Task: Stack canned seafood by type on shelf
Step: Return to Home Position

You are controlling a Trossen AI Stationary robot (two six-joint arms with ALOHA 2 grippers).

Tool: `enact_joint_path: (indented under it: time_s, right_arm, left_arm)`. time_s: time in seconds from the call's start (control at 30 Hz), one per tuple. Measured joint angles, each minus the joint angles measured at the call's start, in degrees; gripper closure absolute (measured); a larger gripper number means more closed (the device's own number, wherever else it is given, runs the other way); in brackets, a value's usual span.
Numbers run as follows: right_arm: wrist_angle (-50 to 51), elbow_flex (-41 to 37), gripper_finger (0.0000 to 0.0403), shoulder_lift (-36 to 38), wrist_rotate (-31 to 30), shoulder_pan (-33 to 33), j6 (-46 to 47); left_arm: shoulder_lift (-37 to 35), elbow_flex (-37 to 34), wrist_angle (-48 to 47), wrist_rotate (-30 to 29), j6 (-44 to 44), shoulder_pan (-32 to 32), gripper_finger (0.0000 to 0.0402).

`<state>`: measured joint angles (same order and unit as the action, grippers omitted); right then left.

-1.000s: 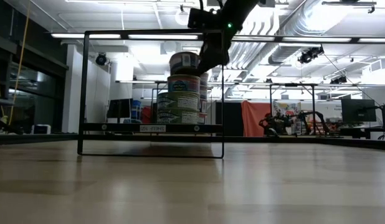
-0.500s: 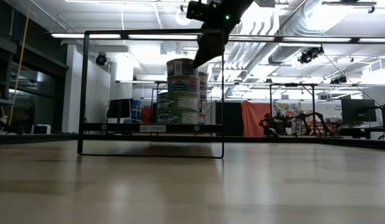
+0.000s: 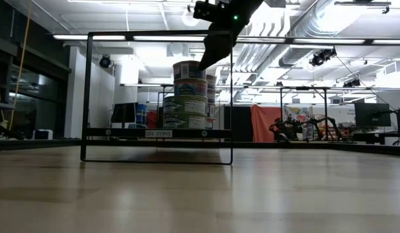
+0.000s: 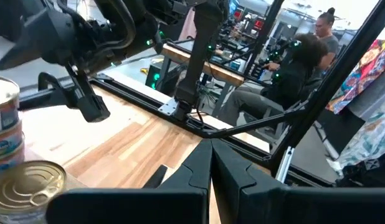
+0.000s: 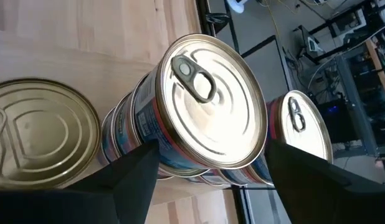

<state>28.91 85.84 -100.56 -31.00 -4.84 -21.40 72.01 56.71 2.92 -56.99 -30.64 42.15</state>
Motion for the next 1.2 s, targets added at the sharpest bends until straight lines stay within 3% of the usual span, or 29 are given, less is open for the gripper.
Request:
enact_joint_path:
  time_s: [0.23,1.2]
  right_arm:
    - [0.0,0.0,0.0123,0.0,0.0,0.1,1.0]
    - [0.0,-0.1,0.0123,0.0,0.0,0.1,4.9]
  left_arm:
    - [-1.3,0.0,0.1,2.6,-0.8,0.0,0.0401]
    - [-3.3,0.0,-0.2,2.6,3.0,-0.1,0.0401]
